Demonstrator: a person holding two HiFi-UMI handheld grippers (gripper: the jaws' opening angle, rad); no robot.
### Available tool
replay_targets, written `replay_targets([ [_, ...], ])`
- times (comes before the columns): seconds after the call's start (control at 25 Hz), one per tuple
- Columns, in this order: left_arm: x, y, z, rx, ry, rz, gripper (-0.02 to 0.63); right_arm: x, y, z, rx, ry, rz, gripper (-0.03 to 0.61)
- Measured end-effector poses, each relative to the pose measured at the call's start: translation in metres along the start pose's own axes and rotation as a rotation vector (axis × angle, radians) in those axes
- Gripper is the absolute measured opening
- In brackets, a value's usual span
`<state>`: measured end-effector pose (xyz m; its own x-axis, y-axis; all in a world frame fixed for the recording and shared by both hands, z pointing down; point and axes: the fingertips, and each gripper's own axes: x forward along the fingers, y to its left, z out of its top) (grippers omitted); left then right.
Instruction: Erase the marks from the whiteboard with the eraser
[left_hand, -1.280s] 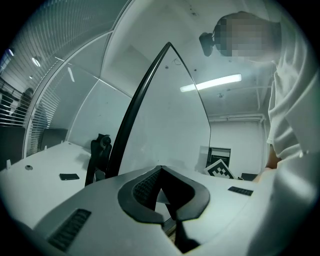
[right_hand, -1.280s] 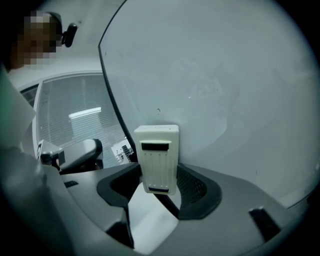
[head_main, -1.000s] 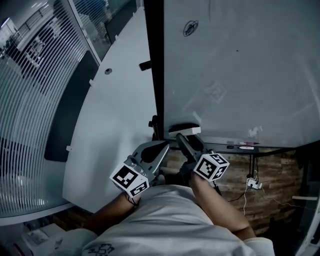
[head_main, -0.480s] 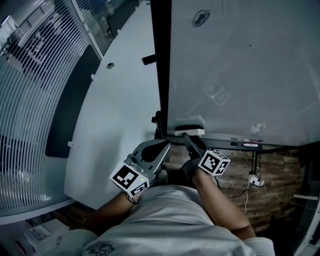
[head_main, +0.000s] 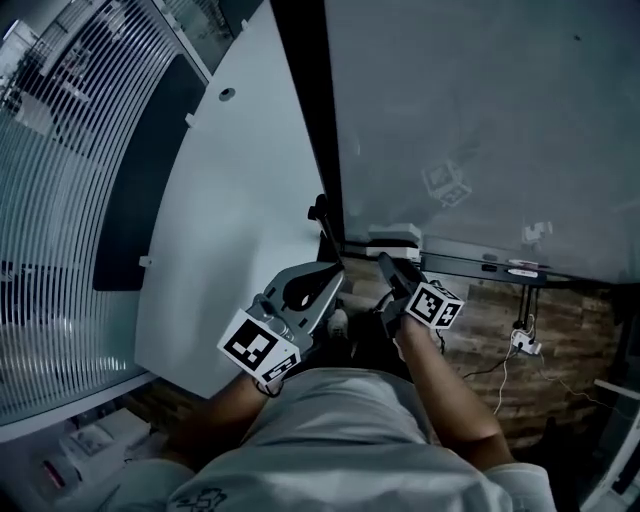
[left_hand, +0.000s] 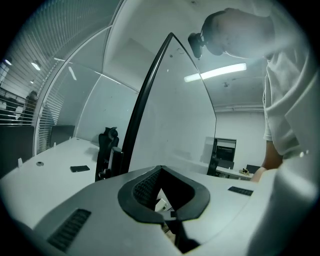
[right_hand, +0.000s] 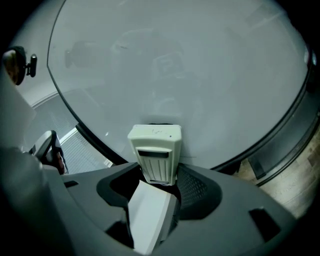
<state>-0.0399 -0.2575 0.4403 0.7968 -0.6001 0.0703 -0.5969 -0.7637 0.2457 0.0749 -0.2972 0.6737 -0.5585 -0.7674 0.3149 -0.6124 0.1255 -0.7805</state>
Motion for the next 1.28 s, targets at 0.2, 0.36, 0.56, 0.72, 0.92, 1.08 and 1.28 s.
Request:
replay_targets([
  [0.2,0.000,0.000,-0.013,-0.008,0.025,0.010,0.006,0.004,-0.027,-0.012,0.027,0.010,-0.012,0.242],
  [0.36,0.001,-0.002,-0.016,-0.017,0.022,0.012,0.006,0.003,-0.020,-0.009,0.067,0.002,0.002,0.242],
  [0.56,-0.001,-0.010,-0.005,-0.001,-0.006,0.005,0.006,-0.004,0.020,0.009,0.057,-0.016,0.052,0.242],
  [0.72,-0.011,-0.010,0.011,0.011,-0.038,0.008,0.006,-0.016,0.071,0.033,0.038,-0.044,0.111,0.242],
  [0.92,-0.011,-0.012,0.026,0.023,-0.077,-0.013,0.006,-0.029,0.139,0.072,0.008,-0.102,0.221,0.242],
  [1.08,-0.011,-0.015,0.034,0.026,-0.100,-0.026,0.006,-0.041,0.175,0.095,-0.016,-0.141,0.282,0.242],
  [1.28,-0.009,-0.018,0.043,0.043,-0.111,-0.032,0.006,-0.046,0.183,0.098,-0.032,-0.146,0.294,0.242],
])
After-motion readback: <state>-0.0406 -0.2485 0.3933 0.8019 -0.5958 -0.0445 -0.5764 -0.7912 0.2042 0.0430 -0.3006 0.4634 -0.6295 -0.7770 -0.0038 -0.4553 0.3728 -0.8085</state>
